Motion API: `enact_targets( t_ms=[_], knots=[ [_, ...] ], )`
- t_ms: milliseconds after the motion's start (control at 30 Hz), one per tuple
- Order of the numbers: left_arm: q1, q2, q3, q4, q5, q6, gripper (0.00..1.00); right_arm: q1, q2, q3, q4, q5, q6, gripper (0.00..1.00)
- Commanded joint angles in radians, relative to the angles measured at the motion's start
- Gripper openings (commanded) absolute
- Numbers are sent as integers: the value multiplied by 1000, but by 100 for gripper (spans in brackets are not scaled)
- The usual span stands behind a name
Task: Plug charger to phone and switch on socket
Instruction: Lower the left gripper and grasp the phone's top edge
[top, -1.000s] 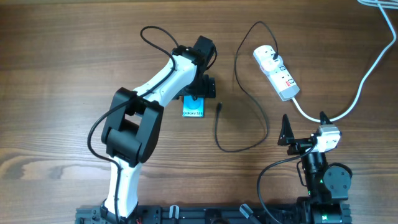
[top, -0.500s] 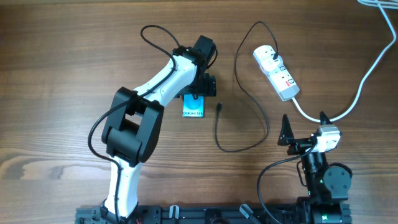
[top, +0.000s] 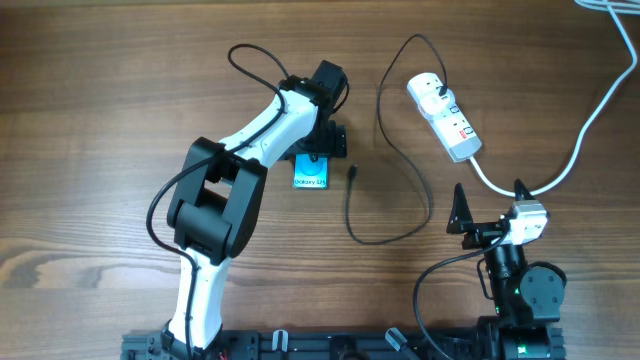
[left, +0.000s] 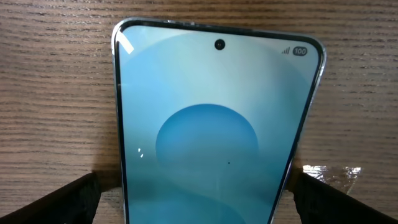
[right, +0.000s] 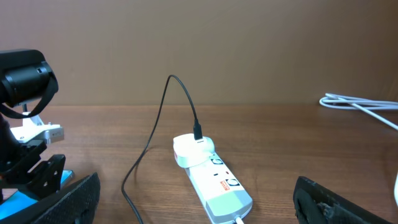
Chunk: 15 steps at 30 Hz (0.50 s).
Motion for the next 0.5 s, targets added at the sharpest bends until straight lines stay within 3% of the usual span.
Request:
enact_targets(
  t_ms=[0, 467],
  knots=[
    [-1, 63, -14, -19, -11, -2, 100, -4, -6, -2, 2, 17, -9, 99],
    [-2, 64, -14, -20, 8, -2, 98, -4, -6, -2, 2, 17, -9, 100]
  ],
)
